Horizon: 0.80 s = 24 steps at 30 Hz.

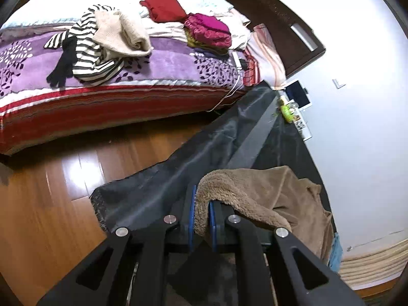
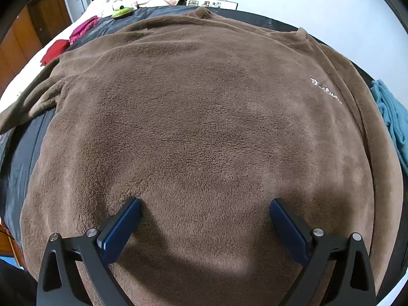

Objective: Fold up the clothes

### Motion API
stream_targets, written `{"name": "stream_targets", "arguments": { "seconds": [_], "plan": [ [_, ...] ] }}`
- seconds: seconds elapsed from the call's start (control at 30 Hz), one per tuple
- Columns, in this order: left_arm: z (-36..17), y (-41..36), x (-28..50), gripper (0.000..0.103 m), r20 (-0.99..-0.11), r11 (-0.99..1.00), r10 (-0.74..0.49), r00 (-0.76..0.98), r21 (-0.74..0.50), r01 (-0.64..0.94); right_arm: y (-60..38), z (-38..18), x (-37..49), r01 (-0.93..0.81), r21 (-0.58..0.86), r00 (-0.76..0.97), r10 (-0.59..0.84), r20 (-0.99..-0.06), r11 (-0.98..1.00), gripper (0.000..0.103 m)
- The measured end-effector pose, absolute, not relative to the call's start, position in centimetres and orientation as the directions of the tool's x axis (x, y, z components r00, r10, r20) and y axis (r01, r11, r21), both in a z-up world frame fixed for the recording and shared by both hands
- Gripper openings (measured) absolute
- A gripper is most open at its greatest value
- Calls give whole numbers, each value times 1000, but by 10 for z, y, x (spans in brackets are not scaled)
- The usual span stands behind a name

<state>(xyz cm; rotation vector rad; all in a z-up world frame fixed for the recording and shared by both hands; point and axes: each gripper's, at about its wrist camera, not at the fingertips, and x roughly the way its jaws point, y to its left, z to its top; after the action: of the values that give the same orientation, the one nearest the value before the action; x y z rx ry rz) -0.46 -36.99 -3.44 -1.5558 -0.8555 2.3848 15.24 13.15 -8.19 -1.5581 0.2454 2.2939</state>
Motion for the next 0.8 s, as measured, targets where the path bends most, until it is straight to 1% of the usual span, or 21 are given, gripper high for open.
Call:
{"name": "stream_targets", "arguments": {
  "seconds": [0.1, 0.13, 0.2, 0.23, 0.27, 0.33, 0.4, 0.5, 0.63, 0.8],
  "plan": [
    [-48, -367, -5, 11, -821, -848, 414, -394, -505, 161, 131, -81, 152, -391, -57, -326, 196, -925, -919, 101],
    [-51, -364, -3, 12, -837, -868, 393, -380, -474, 147, 130, -81, 152, -392, -57, -325, 196, -925, -918, 101],
    [-55, -356, 0, 19, -873, -913, 336, -352, -394, 105, 130, -81, 152, -397, -57, -323, 197, -926, -916, 101],
    [-58, -353, 2, 32, -888, -928, 312, -338, -361, 94, 129, -81, 152, -399, -57, -322, 198, -926, -915, 101],
    [-61, -353, 4, 48, -898, -937, 293, -327, -338, 90, 129, -81, 152, -401, -57, -322, 199, -926, -914, 101],
    [-69, -356, 12, 62, -912, -948, 269, -310, -308, 84, 128, -80, 152, -405, -58, -321, 201, -925, -912, 101],
    [-76, -359, 19, 64, -923, -957, 248, -294, -281, 75, 127, -80, 152, -408, -60, -318, 203, -926, -911, 101],
    [-78, -362, 32, 64, -922, -960, 254, -293, -277, 41, 125, -79, 152, -412, -63, -314, 207, -926, -909, 101],
    [-69, -351, 50, 64, -906, -961, 273, -324, -270, -58, 124, -78, 150, -411, -70, -308, 211, -928, -909, 101],
    [-60, -314, 72, 72, -880, -940, 328, -345, -269, -208, 120, -77, 149, -410, -81, -303, 219, -927, -909, 101]
  ]
}}
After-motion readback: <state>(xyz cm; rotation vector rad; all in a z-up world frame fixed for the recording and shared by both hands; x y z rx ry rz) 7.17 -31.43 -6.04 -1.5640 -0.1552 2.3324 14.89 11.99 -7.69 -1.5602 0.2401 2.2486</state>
